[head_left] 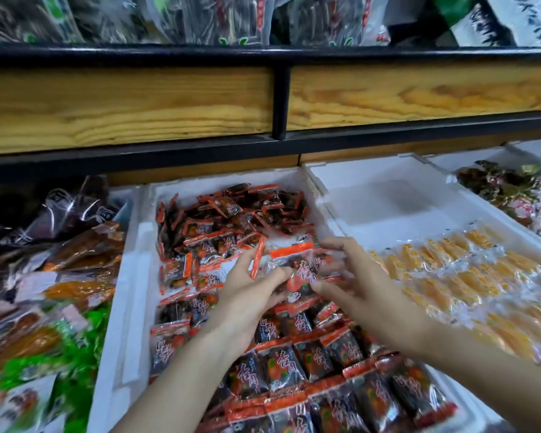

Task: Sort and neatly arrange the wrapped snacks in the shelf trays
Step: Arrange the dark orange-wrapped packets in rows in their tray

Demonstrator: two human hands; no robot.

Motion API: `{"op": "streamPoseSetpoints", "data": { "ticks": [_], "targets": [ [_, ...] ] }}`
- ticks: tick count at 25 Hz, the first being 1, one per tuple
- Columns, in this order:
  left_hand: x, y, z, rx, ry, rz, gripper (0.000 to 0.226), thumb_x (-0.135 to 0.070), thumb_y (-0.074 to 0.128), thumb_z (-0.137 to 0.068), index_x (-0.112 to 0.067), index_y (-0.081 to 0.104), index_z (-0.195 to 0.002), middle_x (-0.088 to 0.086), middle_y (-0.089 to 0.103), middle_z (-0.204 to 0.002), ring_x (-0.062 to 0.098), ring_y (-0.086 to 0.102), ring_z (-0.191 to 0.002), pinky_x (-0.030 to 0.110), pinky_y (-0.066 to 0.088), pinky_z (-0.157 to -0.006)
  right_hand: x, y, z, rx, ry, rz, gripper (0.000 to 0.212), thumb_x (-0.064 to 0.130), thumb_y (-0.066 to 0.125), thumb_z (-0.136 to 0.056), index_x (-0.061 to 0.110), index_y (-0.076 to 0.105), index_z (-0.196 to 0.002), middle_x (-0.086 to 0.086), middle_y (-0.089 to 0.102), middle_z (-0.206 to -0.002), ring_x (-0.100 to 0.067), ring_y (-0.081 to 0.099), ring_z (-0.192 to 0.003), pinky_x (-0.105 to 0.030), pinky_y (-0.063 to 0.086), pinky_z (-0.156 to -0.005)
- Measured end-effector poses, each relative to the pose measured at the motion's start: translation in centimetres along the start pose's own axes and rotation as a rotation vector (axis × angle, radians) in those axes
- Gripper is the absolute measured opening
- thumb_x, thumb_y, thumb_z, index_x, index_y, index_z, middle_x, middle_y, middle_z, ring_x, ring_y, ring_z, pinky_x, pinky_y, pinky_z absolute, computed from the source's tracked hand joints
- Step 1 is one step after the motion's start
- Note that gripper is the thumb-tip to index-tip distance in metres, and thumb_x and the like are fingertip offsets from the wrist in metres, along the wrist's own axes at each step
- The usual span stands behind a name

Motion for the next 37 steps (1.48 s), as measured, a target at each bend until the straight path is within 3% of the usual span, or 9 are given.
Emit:
{"op": "streamPoseSetpoints", "data": {
  "ticks": [5,10,12,14,18,22,28,32,37],
  "targets": [
    [-0.8,1.6,2.2,0.080,0.194,-0.253,0.042,-0.006,0.073,-0.080,-0.031,0.055,-0.109,0.001,0.072,-0.092,0.015,0.071,-0.077,0.017,0.053,-0.063,-0.7,-1.6,-0.2,0.044,0.170,-0.128,0.039,0.012,0.075,-0.074,0.025,0.054,-0.104,0.009,0.060,-0.093,-0.007,0.063,-0.066,-0.017,0.049,-0.061],
    [0.3,2.4,2.0,0.080,0.249,-0.483,0.044,-0.035,0.074,-0.077,-0.040,0.051,-0.114,-0.005,0.066,-0.113,0.018,0.064,-0.102,0.040,0.051,-0.093,-2.1,-3.6,0.4,0.148,0.186,-0.089,0.023,0.005,0.071,-0.078,0.008,0.049,-0.084,0.007,0.067,-0.074,-0.013,0.063,-0.063,-0.024,0.047,-0.057],
    [0.9,2.2,1.4,0.047,0.253,-0.471,0.036,-0.035,0.072,-0.079,-0.043,0.052,-0.108,-0.016,0.062,-0.109,0.010,0.060,-0.102,0.031,0.049,-0.094,-2.8,-4.7,0.3,0.099,0.189,-0.008,0.024,0.005,0.069,-0.080,0.010,0.046,-0.082,0.014,0.063,-0.062,-0.012,0.059,-0.057,-0.023,0.043,-0.052],
    [1.4,1.6,1.2,0.011,0.250,-0.503,0.033,-0.026,0.070,-0.085,-0.043,0.048,-0.102,-0.026,0.055,-0.103,-0.002,0.054,-0.091,0.014,0.043,-0.084,-4.1,-5.6,0.3,0.034,0.175,0.171,0.022,0.013,0.070,-0.082,0.019,0.049,-0.085,0.012,0.065,-0.068,-0.020,0.062,-0.064,-0.033,0.048,-0.060],
    [2.6,0.4,0.9,-0.047,0.160,-0.559,0.037,-0.031,0.069,-0.084,-0.028,0.051,-0.116,-0.006,0.060,-0.105,0.019,0.059,-0.081,0.030,0.049,-0.078,-6.2,-3.4,0.5,0.262,0.143,0.490,0.008,0.024,0.055,-0.093,0.025,0.052,-0.101,0.014,0.058,-0.083,-0.001,0.055,-0.074,-0.015,0.039,-0.063],
    [3.4,-0.1,0.8,-0.047,0.099,-0.575,0.049,-0.036,0.071,-0.081,-0.022,0.051,-0.123,0.000,0.059,-0.120,0.022,0.061,-0.095,0.041,0.049,-0.092,-8.5,-0.5,0.7,0.478,0.156,0.579,0.012,0.018,0.044,-0.098,0.017,0.048,-0.109,-0.002,0.058,-0.094,-0.015,0.055,-0.076,-0.025,0.043,-0.066],
    [4.2,-0.3,1.6,-0.021,0.049,-0.412,0.040,-0.029,0.066,-0.087,-0.022,0.051,-0.124,-0.003,0.060,-0.119,0.015,0.069,-0.086,0.035,0.054,-0.087,-10.2,0.1,1.2,0.435,0.079,0.850,0.038,0.029,0.036,-0.100,0.019,0.038,-0.137,-0.003,0.046,-0.129,-0.022,0.039,-0.124,-0.035,0.032,-0.106],
    [4.5,-0.3,2.3,0.021,0.073,-0.272,0.028,-0.020,0.068,-0.085,-0.019,0.061,-0.113,-0.003,0.067,-0.111,0.003,0.068,-0.086,0.020,0.054,-0.081,-7.2,-0.3,1.8,0.242,0.024,0.685,0.037,0.029,0.040,-0.099,0.019,0.042,-0.134,0.000,0.049,-0.127,-0.017,0.046,-0.119,-0.028,0.036,-0.102],
    [3.7,0.2,3.5,-0.036,0.377,-0.524,0.022,-0.010,0.078,-0.073,-0.022,0.060,-0.077,-0.011,0.068,-0.080,0.002,0.064,-0.076,0.016,0.048,-0.071,-3.0,1.9,2.9,0.179,0.574,-0.307,0.046,0.045,0.040,-0.094,0.008,0.057,-0.114,-0.008,0.066,-0.093,-0.018,0.067,-0.077,-0.030,0.056,-0.074]
  ]
}}
Point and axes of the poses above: each hand's wrist, its own z-axis away from the middle knuckle, its own y-axis out of the palm, x = y × z, the point moved 3 cm from there along -z, towards the middle knuckle
